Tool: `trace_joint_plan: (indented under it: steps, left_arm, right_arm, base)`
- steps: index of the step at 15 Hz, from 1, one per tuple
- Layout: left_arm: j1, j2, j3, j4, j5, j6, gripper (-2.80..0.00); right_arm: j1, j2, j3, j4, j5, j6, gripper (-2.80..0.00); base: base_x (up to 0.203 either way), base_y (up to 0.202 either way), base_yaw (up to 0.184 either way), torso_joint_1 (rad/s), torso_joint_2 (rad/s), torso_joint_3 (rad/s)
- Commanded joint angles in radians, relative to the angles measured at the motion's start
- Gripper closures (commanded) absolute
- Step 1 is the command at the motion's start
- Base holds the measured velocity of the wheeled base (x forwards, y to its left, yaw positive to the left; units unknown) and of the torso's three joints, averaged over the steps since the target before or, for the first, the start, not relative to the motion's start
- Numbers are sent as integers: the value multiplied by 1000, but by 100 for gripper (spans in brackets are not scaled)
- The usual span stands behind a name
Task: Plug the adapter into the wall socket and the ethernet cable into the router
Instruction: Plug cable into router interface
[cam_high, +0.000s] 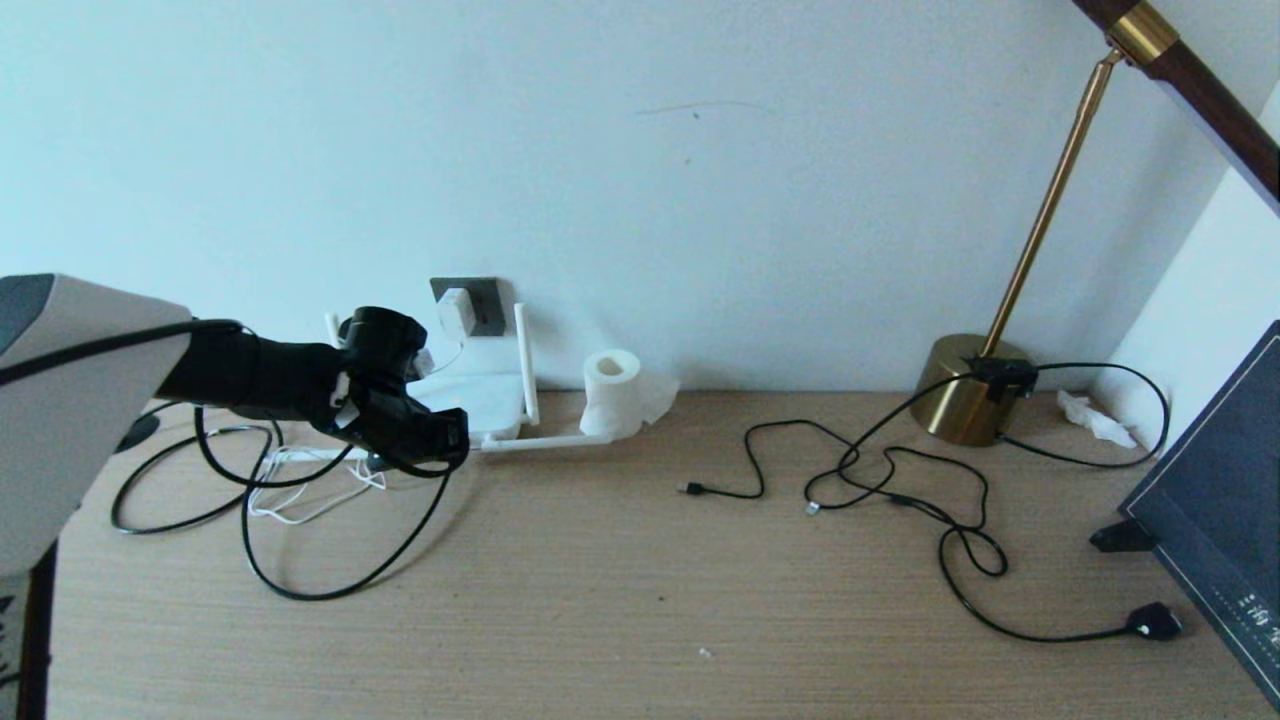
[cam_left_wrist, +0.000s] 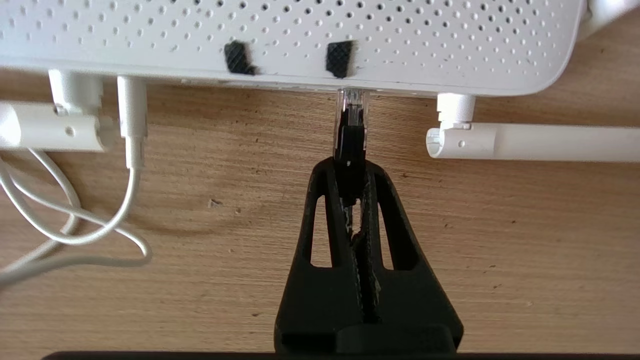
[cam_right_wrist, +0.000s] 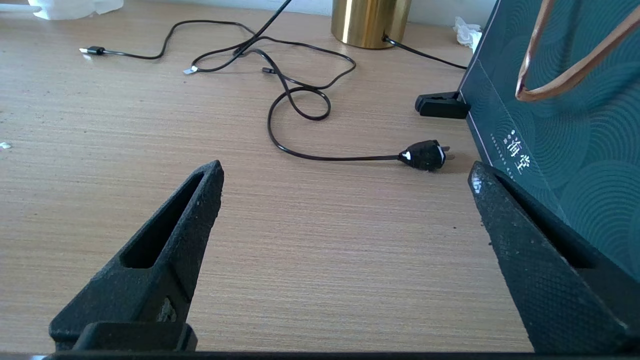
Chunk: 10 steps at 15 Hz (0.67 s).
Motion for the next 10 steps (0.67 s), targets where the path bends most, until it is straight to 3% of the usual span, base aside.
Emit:
trace_joint_plan:
  steps: [1, 10]
  left_arm:
    - [0, 7, -1, 0, -1, -10, 0]
    - [1, -7, -21, 14, 1, -4, 0]
  right_arm:
    - [0, 1, 0, 2, 1, 0, -280]
    - [0, 2, 0, 0, 1, 0, -280]
  base:
    - [0, 0, 0, 0, 0, 0]
    - [0, 0, 0, 0, 0, 0]
